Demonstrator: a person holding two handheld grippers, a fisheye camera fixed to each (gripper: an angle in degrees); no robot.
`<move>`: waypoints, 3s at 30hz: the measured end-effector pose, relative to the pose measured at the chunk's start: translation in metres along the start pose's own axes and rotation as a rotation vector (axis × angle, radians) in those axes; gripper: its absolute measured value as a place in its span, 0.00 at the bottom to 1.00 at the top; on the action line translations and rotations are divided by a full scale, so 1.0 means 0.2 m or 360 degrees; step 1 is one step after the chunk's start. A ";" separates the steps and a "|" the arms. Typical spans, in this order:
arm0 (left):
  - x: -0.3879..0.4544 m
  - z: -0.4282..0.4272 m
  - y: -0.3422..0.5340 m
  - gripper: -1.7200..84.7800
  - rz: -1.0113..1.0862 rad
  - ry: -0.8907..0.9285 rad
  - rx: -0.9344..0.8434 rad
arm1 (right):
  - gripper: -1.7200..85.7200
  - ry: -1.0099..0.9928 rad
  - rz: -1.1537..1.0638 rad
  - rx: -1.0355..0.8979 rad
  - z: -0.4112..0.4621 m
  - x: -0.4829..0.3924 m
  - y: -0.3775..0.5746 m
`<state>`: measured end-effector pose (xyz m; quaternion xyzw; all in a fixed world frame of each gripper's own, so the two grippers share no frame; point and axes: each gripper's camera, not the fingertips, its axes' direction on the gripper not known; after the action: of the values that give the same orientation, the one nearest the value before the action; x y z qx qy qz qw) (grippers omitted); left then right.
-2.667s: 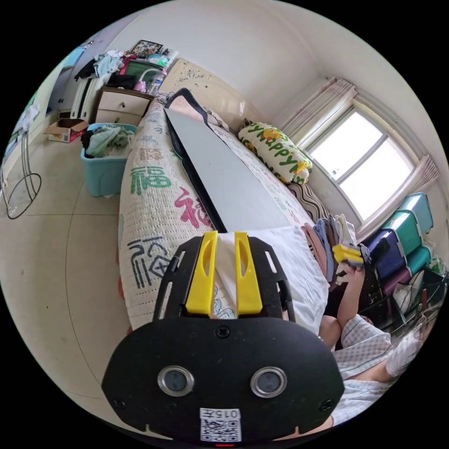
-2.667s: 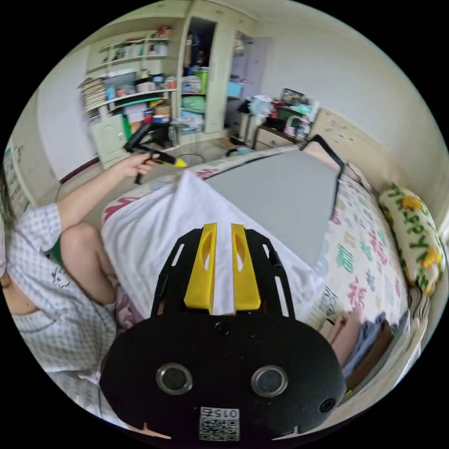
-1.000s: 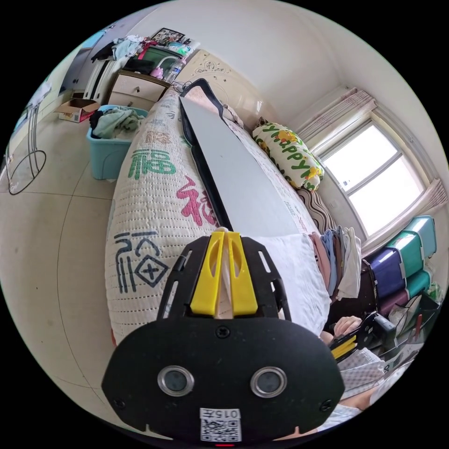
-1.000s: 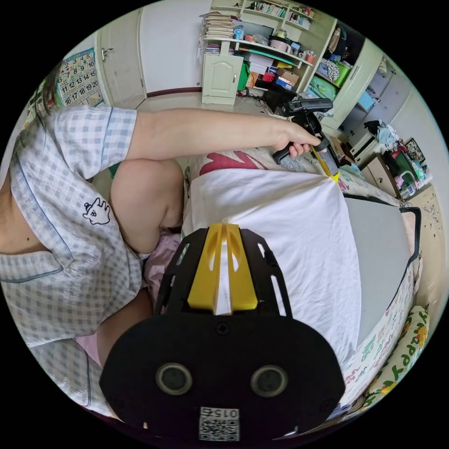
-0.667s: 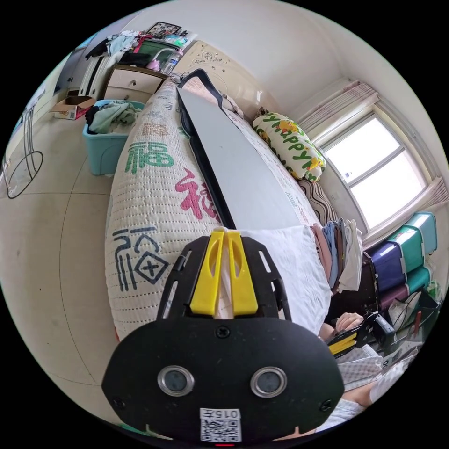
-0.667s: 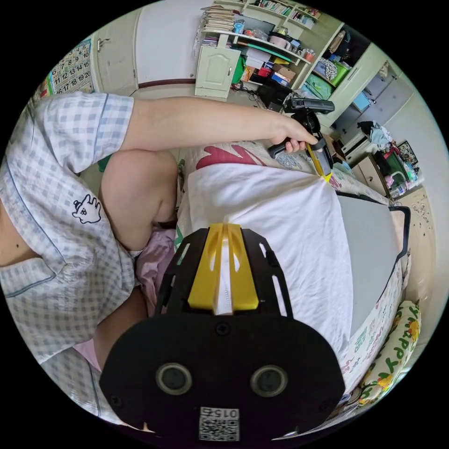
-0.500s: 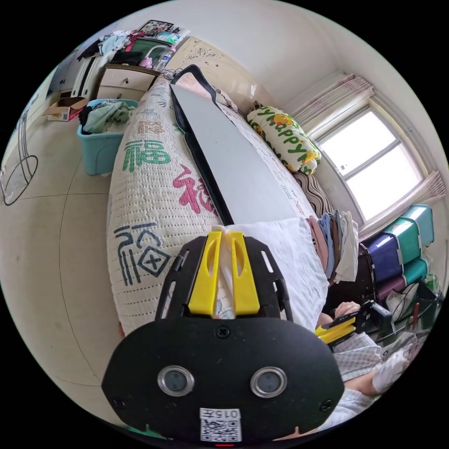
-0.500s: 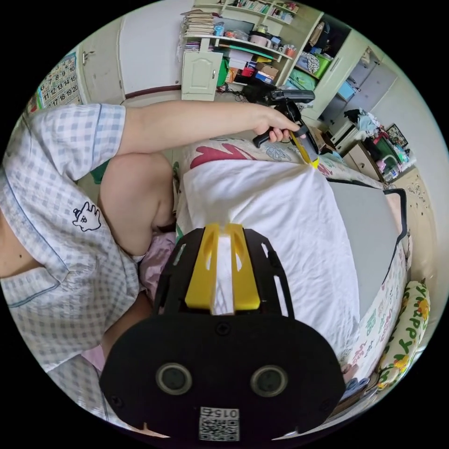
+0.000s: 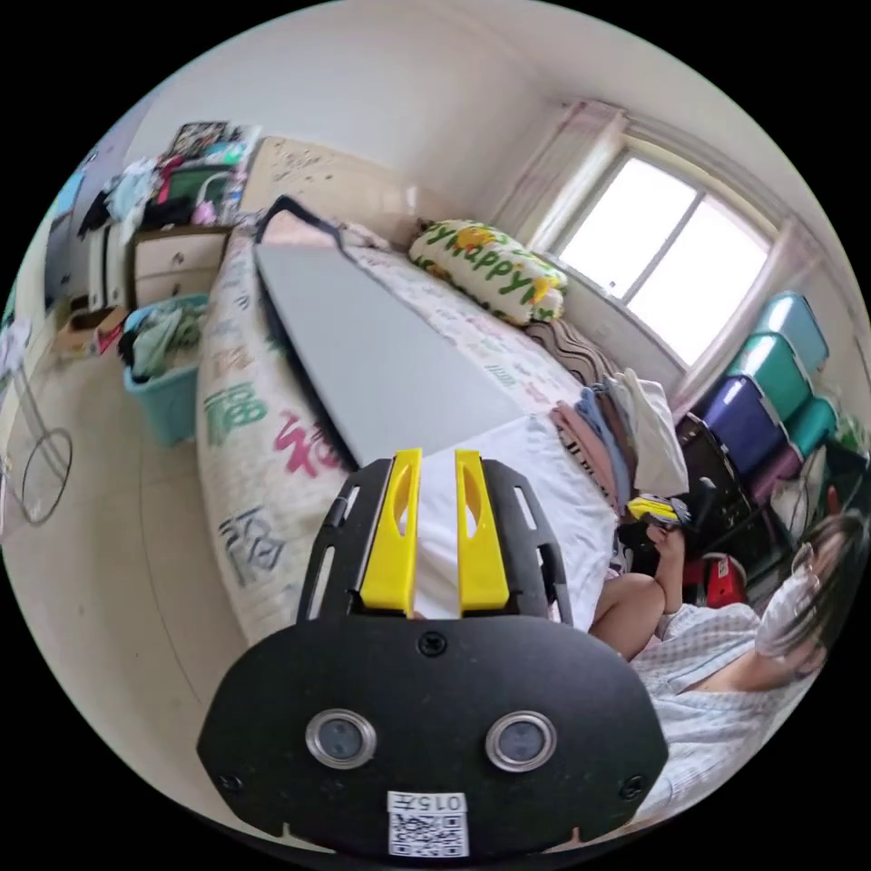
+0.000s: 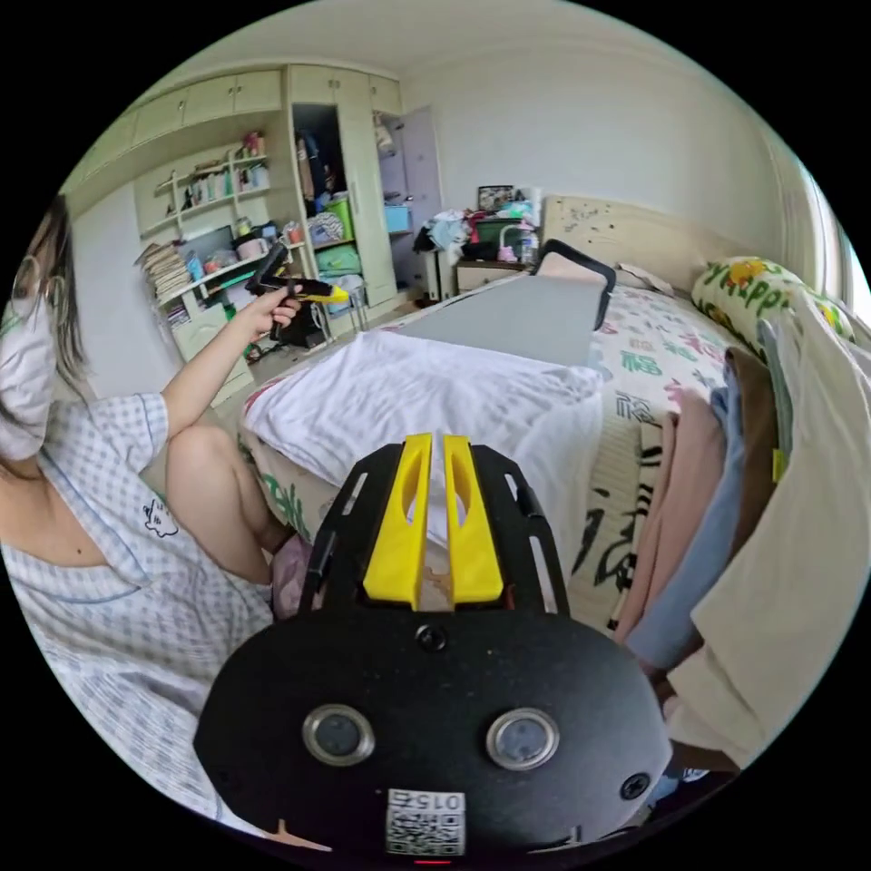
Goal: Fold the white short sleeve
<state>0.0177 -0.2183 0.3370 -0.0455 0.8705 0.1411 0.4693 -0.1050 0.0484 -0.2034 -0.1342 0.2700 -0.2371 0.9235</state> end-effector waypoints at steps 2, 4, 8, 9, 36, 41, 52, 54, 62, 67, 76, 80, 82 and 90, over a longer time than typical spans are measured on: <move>0.31 0.16 -0.13 0.09 0.0255 0.0095 -0.0032 | 0.07 0.0185 0.0030 -0.0052 -0.02 0.07 0.06; 0.54 0.35 -0.23 0.10 0.0429 0.0155 -0.0109 | 0.08 0.0341 0.0039 -0.0075 -0.02 0.10 0.09; 0.95 0.87 -0.44 0.13 0.0589 0.0193 -0.0308 | 0.09 0.0272 -0.0015 -0.0131 0.00 0.17 0.13; 1.00 0.94 -0.47 0.14 0.0598 0.0182 -0.0329 | 0.09 0.0259 -0.0019 -0.0142 0.00 0.18 0.14; 1.41 2.05 -0.88 0.07 0.0599 -0.0083 -0.0756 | 0.02 -0.0097 0.0268 0.0162 -0.42 0.86 0.73; 1.27 1.99 -0.99 0.11 0.0555 -0.0068 -0.0783 | 0.07 -0.0054 0.0662 0.0405 -0.58 1.02 1.03; 1.27 2.20 -0.91 0.13 0.0684 -0.0010 -0.0946 | 0.11 -0.0079 0.0780 0.0473 -0.57 1.10 1.05; 1.27 2.19 -0.89 0.12 0.0742 -0.0075 -0.0926 | 0.10 -0.0094 0.0767 0.0482 -0.57 1.09 1.04; 1.13 2.03 -0.88 0.02 0.0680 0.0058 -0.0732 | 0.02 0.0075 0.0757 0.0686 -0.67 1.04 1.04; 1.08 1.77 -0.94 0.02 0.0592 0.0292 -0.0421 | 0.01 0.0218 0.0723 0.0804 -0.83 0.97 0.97; 0.70 0.96 -0.83 0.02 0.0516 0.0653 0.0079 | 0.02 -0.0067 0.0039 0.0926 -0.97 0.38 0.48; 0.26 0.56 -0.61 0.01 0.0367 0.0742 0.0264 | 0.02 -0.0396 -0.0333 0.0741 -0.74 0.01 0.17; 0.04 0.41 -0.49 0.01 0.0267 0.0768 0.0331 | 0.02 -0.0550 -0.0445 0.0615 -0.59 -0.14 0.03; -0.77 0.17 0.05 0.01 -0.0229 0.0730 0.0400 | 0.02 -0.0840 -0.0703 -0.0118 0.24 -0.71 -0.31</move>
<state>0.1285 -0.2064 0.4499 -0.0794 0.9593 -0.0157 0.2707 -0.2059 0.0743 -0.0780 -0.2794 -0.0054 -0.3784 0.8824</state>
